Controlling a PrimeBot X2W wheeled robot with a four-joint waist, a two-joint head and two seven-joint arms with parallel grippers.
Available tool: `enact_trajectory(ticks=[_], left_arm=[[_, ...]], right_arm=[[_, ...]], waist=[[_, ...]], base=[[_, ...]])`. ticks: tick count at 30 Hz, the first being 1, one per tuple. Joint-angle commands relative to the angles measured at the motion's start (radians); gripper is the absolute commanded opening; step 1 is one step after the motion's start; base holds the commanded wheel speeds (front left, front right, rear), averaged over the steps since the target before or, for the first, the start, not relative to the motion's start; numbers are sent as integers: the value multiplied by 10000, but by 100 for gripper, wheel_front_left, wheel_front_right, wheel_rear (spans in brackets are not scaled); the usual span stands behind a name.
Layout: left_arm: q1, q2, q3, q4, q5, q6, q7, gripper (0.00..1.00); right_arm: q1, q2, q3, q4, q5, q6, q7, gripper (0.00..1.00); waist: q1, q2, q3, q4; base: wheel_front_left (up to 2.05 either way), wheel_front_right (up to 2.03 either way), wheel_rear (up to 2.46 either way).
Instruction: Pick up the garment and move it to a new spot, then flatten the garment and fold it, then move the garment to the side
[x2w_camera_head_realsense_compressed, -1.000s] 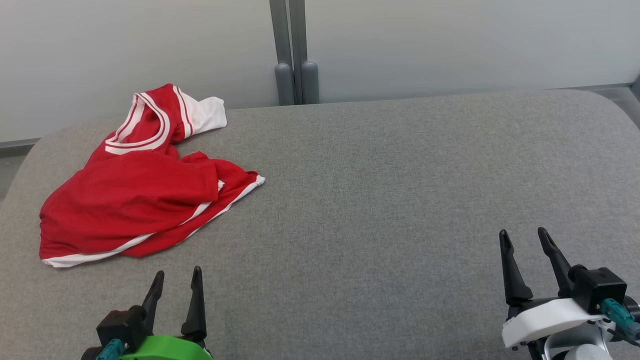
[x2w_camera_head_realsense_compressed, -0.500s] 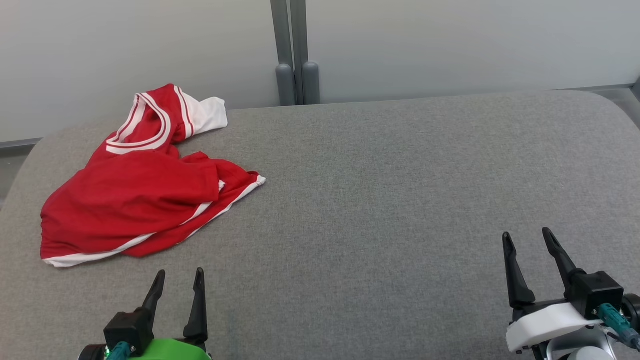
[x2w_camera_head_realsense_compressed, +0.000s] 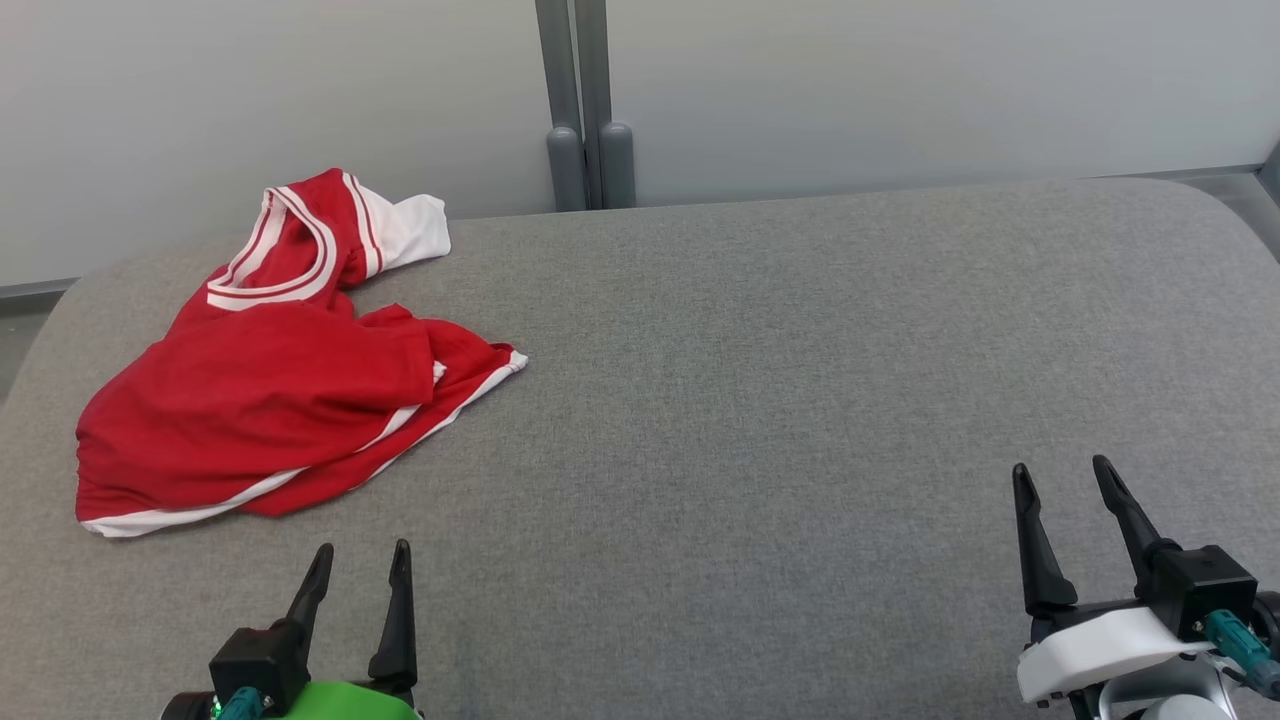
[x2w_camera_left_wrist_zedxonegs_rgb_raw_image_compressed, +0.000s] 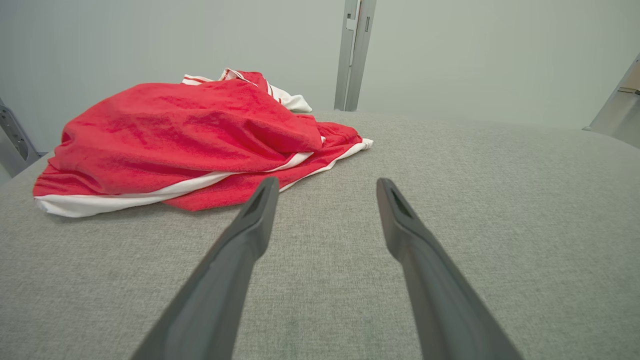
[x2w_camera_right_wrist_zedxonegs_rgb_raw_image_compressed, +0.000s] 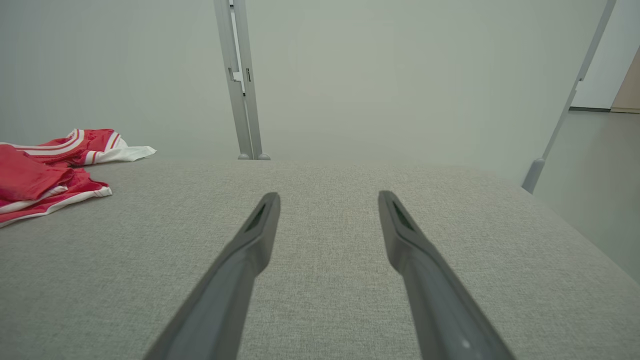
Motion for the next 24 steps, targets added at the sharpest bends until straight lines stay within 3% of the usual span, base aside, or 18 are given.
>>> enact_trajectory(ticks=[1,15,19,24], left_arm=[[-8,70,-5,34,-87,-28,-7,100],[-187,69,-228,159,-420,-31,-7,100],[-212,67,-331,218,-419,-30,-7,100],[-46,69,-216,307,-339,-28,-5,100]], right_arm=[[98,-17,-40,36,98,0,-35,100],[178,-115,44,56,261,0,-35,100],[335,-111,89,46,267,0,-33,100],[383,-80,358,124,290,0,-33,100]], waist=[[0,0,5,-3],[0,0,-22,229],[0,0,-94,846],[0,0,-264,2119]], base=[[0,0,0],[0,0,0],[0,0,0],[0,0,0]])
